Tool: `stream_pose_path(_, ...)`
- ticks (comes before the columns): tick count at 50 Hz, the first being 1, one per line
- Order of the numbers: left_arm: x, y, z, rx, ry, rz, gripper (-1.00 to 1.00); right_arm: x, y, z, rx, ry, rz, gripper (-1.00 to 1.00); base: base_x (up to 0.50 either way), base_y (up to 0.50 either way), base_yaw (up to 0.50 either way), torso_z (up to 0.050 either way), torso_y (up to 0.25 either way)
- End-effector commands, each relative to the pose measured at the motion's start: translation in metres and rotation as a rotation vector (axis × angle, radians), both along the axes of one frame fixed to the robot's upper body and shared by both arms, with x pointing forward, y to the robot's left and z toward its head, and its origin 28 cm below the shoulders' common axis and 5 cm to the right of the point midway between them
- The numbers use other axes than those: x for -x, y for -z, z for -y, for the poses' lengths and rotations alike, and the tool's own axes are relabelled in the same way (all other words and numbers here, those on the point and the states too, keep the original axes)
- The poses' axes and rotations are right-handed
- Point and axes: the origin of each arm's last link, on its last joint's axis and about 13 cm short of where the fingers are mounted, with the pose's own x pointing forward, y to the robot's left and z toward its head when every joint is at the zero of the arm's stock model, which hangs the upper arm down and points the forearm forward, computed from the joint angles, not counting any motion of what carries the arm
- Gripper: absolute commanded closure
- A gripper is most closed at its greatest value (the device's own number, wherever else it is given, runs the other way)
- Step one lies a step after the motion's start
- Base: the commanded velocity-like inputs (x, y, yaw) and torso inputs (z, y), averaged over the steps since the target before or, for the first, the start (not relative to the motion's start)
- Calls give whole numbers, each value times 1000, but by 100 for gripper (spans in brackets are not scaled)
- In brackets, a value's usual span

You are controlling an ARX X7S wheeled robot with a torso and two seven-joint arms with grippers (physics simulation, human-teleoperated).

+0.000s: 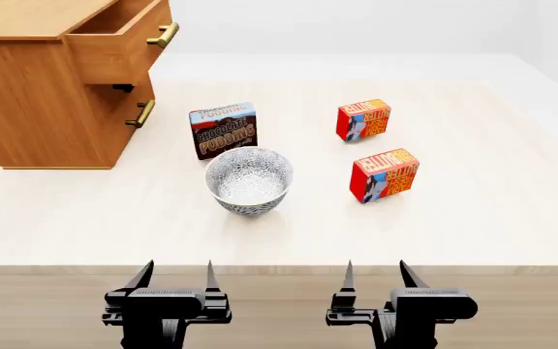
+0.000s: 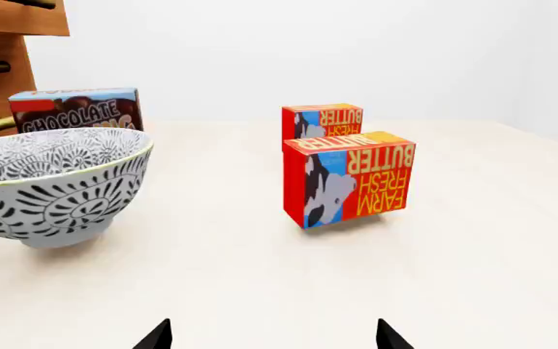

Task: Put the butter at the front in the top drawer of the cabinet and close it.

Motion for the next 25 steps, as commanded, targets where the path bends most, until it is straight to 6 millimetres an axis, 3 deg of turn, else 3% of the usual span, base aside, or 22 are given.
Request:
stream_pose_path(1, 1, -1, -1, 5, 1, -4, -100, -1, -1, -2, 1, -3, -14, -100, 0, 0, 0, 0, 0)
stream_pose_path(16, 10, -15, -13, 0, -21, 39, -100, -6, -21, -10, 5, 7, -36, -100, 0, 0, 0, 0, 0)
stream_pose_path(21, 10, -47, -17, -10, -21, 129, -100, -4, -52, -10, -1, 10, 30, -100, 0, 0, 0, 0, 0)
stream_pose_path(25, 11, -90, -23, 19, -11, 194, -100, -9, -98, -10, -10, -3, 123, -100, 0, 0, 0, 0, 0)
